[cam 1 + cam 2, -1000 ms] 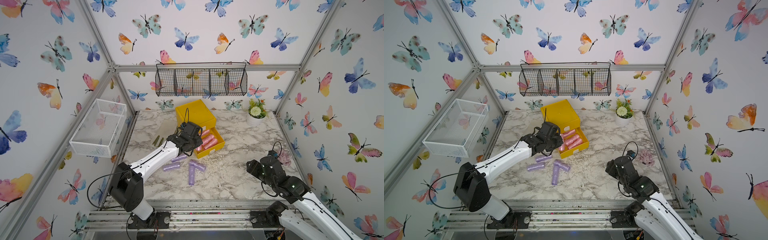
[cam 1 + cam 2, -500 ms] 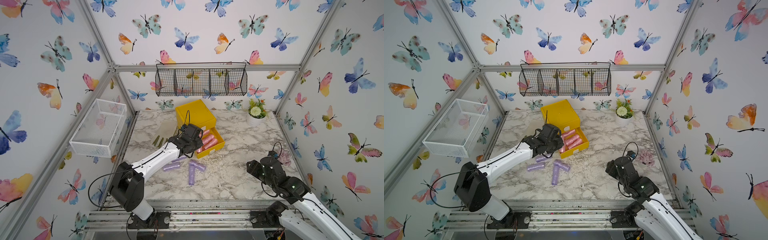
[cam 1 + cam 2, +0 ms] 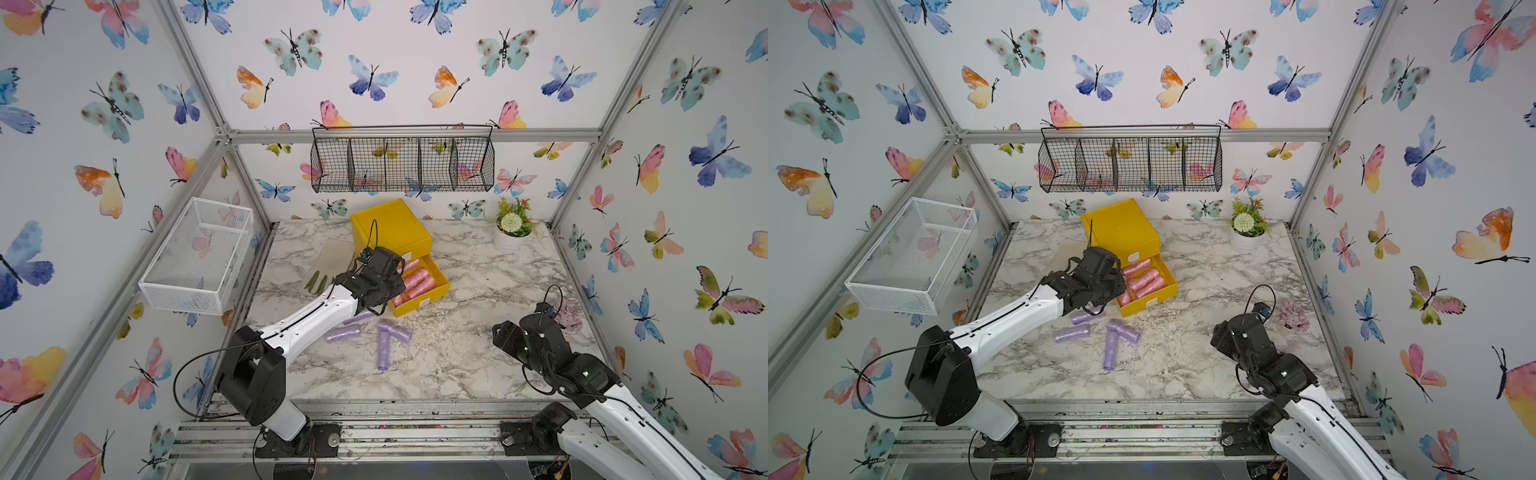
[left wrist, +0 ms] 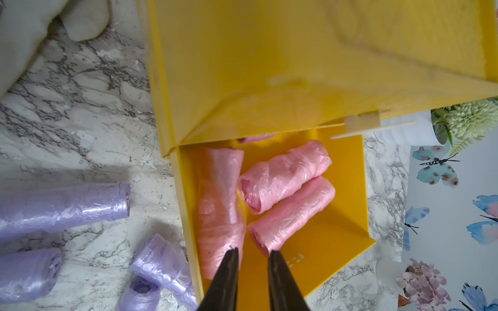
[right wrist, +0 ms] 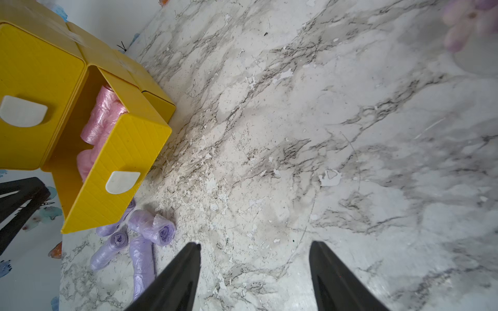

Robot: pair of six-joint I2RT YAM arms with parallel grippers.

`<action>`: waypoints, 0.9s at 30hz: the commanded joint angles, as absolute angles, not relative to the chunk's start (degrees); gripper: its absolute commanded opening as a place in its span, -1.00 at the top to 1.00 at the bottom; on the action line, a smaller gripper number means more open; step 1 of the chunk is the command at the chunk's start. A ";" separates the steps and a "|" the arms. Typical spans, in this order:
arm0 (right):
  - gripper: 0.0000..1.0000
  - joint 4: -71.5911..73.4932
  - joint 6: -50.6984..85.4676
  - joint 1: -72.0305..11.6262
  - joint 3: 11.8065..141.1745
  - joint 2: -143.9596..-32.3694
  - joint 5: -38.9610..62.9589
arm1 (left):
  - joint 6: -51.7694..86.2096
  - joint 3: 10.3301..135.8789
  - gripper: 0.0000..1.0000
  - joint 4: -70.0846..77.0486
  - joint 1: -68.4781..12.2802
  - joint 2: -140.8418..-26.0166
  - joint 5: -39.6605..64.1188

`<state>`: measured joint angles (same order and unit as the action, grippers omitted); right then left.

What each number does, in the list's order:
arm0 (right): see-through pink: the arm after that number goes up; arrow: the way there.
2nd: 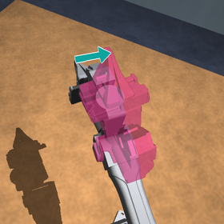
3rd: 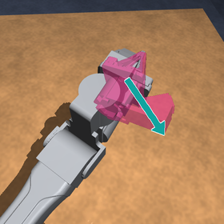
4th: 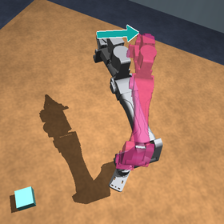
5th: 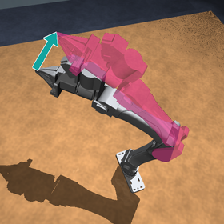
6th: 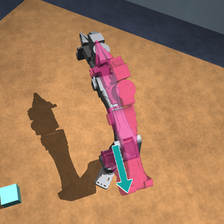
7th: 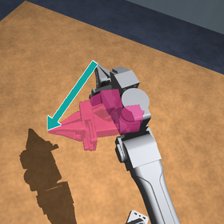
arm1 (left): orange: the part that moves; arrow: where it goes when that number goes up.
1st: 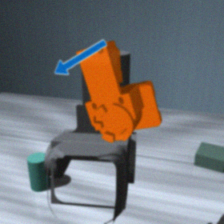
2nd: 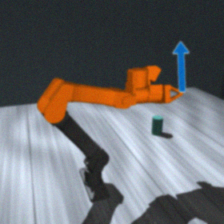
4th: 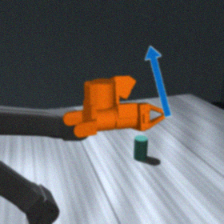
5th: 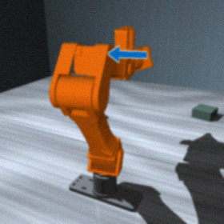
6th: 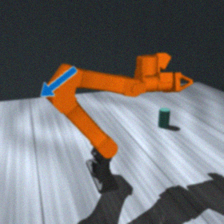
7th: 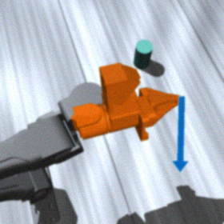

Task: Sort the rolls of trash bags by color and place them into the drawer
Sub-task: Place the roll of trash bags in the drawer.

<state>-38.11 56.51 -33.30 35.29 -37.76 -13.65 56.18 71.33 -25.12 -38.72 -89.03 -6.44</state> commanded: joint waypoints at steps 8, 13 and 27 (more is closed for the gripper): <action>-0.39 -37.79 57.08 -33.05 34.70 -37.84 -13.27 | 54.92 72.73 0.46 -26.41 -38.94 -85.03 -7.65; -0.39 -36.51 56.42 -33.07 34.83 -37.64 -12.13 | 48.87 79.22 0.42 -30.70 -39.62 -82.12 -12.19; -0.52 -12.64 54.49 -33.07 31.72 -45.98 4.65 | 22.81 108.29 -0.17 -42.18 -16.89 -94.97 -0.85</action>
<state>-20.73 54.00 -33.30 32.88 -44.84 -0.64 30.22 104.42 -36.29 -19.33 -88.66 -7.60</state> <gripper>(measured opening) 0.761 0.582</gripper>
